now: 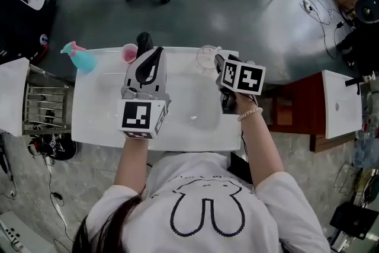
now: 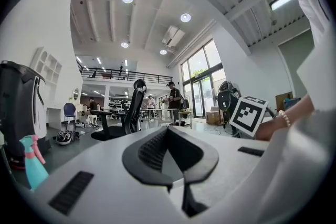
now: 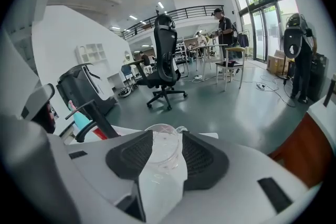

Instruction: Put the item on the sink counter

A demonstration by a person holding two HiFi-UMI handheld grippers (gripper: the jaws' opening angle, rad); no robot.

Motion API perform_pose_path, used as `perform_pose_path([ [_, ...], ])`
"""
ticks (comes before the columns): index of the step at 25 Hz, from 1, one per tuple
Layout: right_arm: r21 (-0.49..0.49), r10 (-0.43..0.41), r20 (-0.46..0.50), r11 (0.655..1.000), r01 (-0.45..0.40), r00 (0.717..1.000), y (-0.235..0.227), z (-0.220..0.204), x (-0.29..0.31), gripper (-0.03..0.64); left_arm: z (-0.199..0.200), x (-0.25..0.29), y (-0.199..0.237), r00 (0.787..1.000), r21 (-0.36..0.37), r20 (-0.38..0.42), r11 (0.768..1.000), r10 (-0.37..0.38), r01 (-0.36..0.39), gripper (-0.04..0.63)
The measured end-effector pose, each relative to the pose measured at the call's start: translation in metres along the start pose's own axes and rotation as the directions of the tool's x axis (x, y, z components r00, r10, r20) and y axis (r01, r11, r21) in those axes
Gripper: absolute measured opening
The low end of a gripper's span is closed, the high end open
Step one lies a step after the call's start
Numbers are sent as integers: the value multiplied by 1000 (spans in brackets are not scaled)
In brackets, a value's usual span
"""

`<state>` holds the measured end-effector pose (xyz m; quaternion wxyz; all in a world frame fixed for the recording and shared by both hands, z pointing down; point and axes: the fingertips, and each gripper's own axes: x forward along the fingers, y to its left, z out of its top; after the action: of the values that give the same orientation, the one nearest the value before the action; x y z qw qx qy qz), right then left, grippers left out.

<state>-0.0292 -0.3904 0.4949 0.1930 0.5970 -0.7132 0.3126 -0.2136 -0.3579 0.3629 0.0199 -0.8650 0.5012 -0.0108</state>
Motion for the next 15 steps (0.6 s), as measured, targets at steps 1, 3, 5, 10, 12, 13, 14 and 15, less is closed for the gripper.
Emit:
perform_pose_path([
  [1, -2, 8, 10, 1000, -8, 1000, -2, 0, -7, 193, 3, -1, -5, 1000, 6, 4, 1000, 1, -1, 9],
  [3, 2, 22, 41, 1000, -22, 999, -5, 2, -24, 193, 11, -4, -15, 1000, 17, 13, 1000, 2, -2, 9],
  [5, 13, 40, 75, 999, -41, 996, -6, 4, -41, 190, 18, -8, -23, 1000, 28, 22, 1000, 5, -6, 9],
  [10, 18, 71, 162, 997, -75, 984, -10, 15, -79, 142, 38, -20, -33, 999, 59, 49, 998, 22, -25, 9],
  [12, 8, 67, 197, 997, -70, 978, -14, 20, -97, 123, 45, -25, -38, 998, 69, 60, 997, 28, -32, 9],
  [13, -3, 69, 215, 998, -70, 974, -15, 23, -106, 115, 48, -27, -40, 997, 72, 65, 997, 32, -36, 9],
  [14, -16, 75, 234, 997, -73, 969, -15, 26, -115, 113, 51, -29, -42, 997, 74, 71, 996, 36, -41, 9],
  [15, -32, 81, 252, 997, -76, 964, -15, 28, -123, 104, 54, -31, -44, 996, 74, 77, 996, 40, -46, 9],
])
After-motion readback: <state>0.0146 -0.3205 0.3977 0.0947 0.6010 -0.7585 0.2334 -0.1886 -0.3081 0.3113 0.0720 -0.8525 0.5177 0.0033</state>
